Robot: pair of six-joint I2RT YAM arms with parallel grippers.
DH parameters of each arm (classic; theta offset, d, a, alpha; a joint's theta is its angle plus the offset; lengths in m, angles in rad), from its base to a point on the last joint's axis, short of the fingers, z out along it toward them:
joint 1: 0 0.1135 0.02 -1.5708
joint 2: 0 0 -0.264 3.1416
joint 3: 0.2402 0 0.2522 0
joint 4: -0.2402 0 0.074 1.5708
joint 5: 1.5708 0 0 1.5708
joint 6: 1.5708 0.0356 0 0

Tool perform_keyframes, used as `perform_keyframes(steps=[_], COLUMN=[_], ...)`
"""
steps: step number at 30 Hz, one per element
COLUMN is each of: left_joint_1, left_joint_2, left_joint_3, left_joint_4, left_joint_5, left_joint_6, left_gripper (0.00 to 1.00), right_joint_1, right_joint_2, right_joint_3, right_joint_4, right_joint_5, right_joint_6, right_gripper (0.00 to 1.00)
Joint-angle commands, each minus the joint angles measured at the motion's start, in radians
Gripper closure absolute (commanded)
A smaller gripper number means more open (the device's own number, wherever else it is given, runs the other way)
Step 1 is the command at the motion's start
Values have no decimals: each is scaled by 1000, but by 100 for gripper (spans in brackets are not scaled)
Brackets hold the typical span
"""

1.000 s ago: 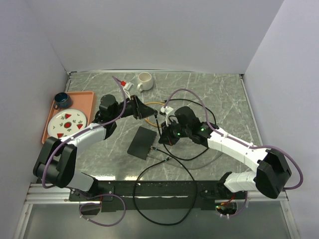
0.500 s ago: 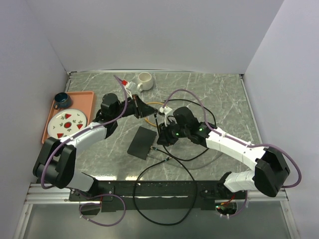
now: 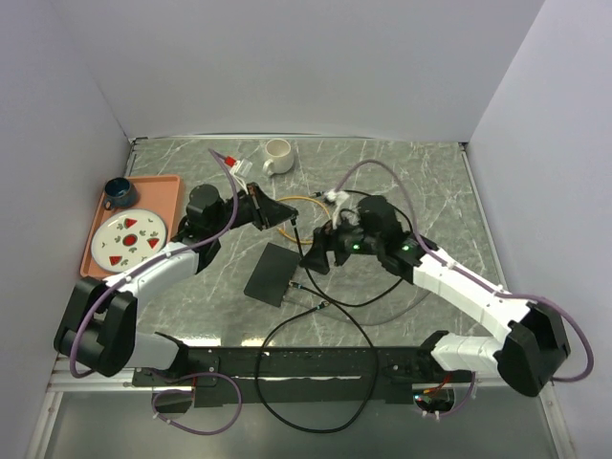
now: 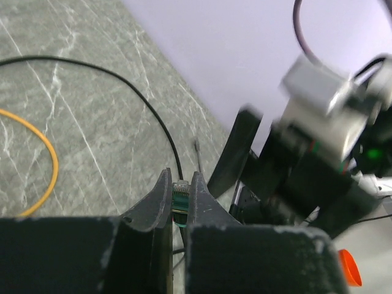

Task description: Insert the plug into the switch port

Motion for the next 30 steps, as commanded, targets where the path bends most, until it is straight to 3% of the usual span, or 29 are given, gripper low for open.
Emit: perform_keyframes(steps=[1, 5, 10, 14, 19, 23, 30], left_joint_1=[-1, -1, -5, -23, -40, -56, -65], left_joint_2=[-53, -77, -103, -119, -125, -130, -117], left_joint_3=[-40, -72, -123, -129, -137, -137, -138], left_joint_4=[113, 179, 320, 320, 349, 339, 355], left_joint_5=[38, 75, 109, 101, 97, 86, 80], left_joint_6=[-3, -28, -80, -75, -92, -86, -94], left_gripper=[99, 99, 99, 99, 99, 99, 99], right_joint_1=[-125, -166, -171, -179, -177, -179, -179], right_joint_2=[-85, -111, -79, -44, 48, 88, 70], right_joint_3=[-82, -125, -148, -197, -222, -220, -228], right_joint_4=[276, 449, 624, 881, 1031, 1089, 1098], right_joint_5=[-210, -335, -382, -395, -398, -389, -347], right_joint_6=[125, 206, 322, 482, 572, 625, 626], right_gripper=[16, 15, 16, 22, 35, 47, 52])
